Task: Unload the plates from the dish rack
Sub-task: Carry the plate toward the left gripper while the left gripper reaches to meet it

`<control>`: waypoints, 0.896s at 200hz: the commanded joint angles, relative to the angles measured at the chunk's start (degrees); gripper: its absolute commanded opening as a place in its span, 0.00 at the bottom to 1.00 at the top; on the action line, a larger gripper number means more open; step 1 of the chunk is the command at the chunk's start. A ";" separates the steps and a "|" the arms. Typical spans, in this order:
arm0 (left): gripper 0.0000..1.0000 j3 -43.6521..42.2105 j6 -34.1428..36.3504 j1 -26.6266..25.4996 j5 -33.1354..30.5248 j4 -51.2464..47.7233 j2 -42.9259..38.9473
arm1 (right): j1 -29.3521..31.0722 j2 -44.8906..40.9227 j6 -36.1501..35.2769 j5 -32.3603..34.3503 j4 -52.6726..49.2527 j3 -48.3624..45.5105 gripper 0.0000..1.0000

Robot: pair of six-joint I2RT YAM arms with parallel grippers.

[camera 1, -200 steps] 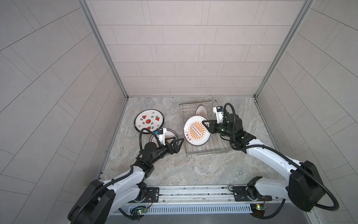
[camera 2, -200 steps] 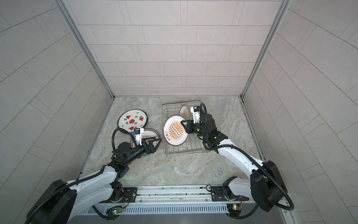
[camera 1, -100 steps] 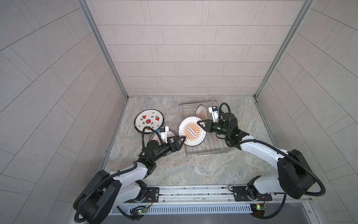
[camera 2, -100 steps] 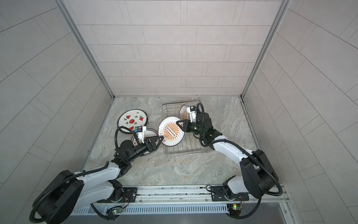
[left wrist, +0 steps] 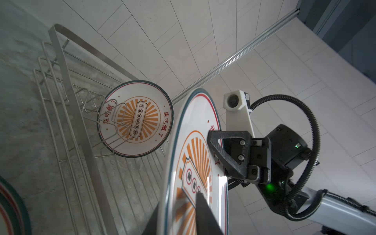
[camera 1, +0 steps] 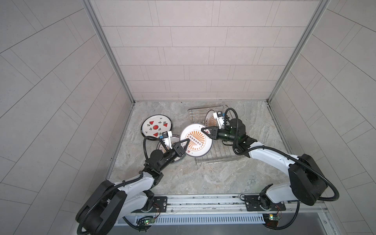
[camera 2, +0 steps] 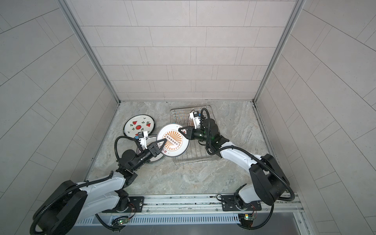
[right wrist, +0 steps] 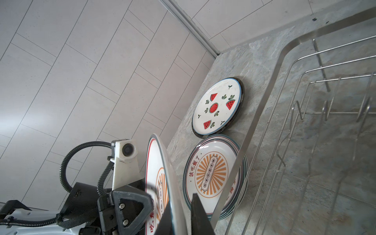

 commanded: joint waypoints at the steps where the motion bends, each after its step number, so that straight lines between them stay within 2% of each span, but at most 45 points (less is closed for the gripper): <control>1: 0.20 0.17 -3.01 -0.17 1.62 4.07 -0.34 | 0.29 0.95 0.45 -0.53 2.45 1.97 0.17; 37: 0.09 0.96 -3.50 -0.12 2.43 4.06 0.10 | 1.16 1.19 -1.33 0.43 -0.13 2.54 0.20; 82: 0.04 0.46 -4.15 -0.13 -0.81 4.03 0.09 | 2.17 -1.02 -4.46 4.53 -5.73 2.23 0.38; 93: 0.04 -0.11 -4.36 -0.12 -1.85 4.70 -0.10 | 2.48 -1.30 -4.79 4.49 -6.27 2.20 0.44; 109: 0.04 -0.36 -4.40 -0.12 -2.69 4.90 -0.70 | 2.70 -1.73 -4.91 4.65 -6.80 2.09 0.58; 127: 0.04 -0.45 -4.36 -0.03 -3.42 3.65 -1.86 | 2.88 -2.58 -5.47 5.74 -7.84 1.88 0.81; 146: 0.04 -0.57 -3.92 0.06 -5.72 0.24 -3.88 | 3.31 -4.54 -7.15 9.05 -10.97 1.63 0.99; 179: 0.04 -0.69 -1.76 0.18 -10.89 -8.74 -9.84 | 4.96 -8.60 -11.15 14.58 -15.42 0.82 0.99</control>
